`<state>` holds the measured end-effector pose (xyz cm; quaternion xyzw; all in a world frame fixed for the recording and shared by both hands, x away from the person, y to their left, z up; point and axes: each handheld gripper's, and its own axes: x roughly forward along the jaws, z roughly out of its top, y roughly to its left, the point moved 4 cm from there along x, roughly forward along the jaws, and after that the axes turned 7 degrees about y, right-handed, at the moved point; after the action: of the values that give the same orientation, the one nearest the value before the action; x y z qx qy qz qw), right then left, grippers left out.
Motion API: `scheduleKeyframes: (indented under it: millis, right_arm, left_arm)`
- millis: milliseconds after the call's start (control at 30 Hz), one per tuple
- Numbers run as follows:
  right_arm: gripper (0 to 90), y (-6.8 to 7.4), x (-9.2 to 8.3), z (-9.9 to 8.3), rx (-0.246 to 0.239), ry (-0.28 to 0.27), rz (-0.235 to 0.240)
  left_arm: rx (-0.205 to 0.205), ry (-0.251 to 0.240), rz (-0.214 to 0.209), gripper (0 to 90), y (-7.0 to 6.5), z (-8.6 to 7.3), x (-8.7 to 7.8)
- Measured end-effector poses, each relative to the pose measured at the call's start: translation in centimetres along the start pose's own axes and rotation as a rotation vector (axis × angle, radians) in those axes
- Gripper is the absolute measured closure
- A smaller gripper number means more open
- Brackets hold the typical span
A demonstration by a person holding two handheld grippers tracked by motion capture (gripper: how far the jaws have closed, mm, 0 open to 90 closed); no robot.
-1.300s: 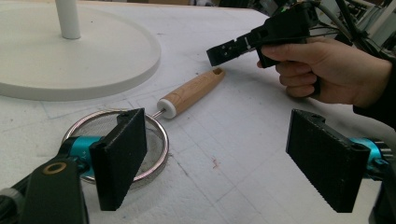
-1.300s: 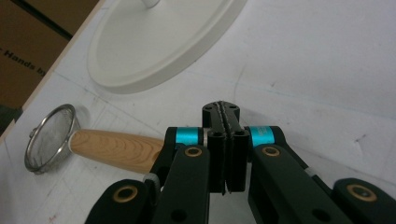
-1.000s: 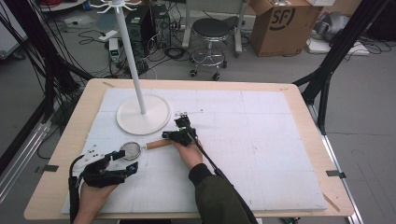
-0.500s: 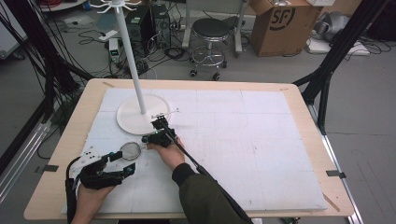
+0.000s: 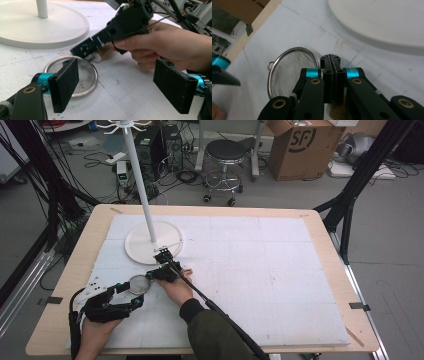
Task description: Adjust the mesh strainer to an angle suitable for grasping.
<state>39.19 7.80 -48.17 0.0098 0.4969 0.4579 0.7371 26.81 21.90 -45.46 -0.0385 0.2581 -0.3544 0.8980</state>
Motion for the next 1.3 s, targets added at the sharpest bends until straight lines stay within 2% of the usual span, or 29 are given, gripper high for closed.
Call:
scheduleKeyframes:
  millis: [300,467,867,933,1033,1133,1300]
  right_arm:
    - [89.5,1.1,-0.3,-1.3,-0.029,0.036,0.035]
    - [89.5,1.3,-0.6,-2.0,-0.009,0.038,0.089]
    - [89.5,1.9,-1.4,-3.6,-0.036,0.072,0.151]
    - [89.7,1.6,-1.8,-3.7,-0.037,0.031,0.118]
    - [89.8,0.7,-2.8,-3.7,-0.012,-0.035,0.121]
    - [89.8,-0.3,-4.0,-4.0,0.002,-0.049,0.126]
    - [89.8,-1.8,-6.7,-5.3,0.023,-0.074,0.108]
  left_arm:
    - [0.001,-0.001,0.003,21.2,0.0,0.1,0.0]
    - [0.005,0.009,-0.001,21.2,-0.1,0.1,0.3]
    - [0.008,0.012,-0.006,21.2,-0.2,0.1,0.6]
    - [0.01,0.014,-0.005,21.2,-0.3,0.1,0.6]
    - [0.015,0.018,-0.007,21.2,-0.2,0.1,0.7]
    - [0.011,0.019,-0.009,21.2,-0.2,0.1,0.8]
    - [0.013,0.022,-0.008,21.2,-0.3,0.1,0.9]
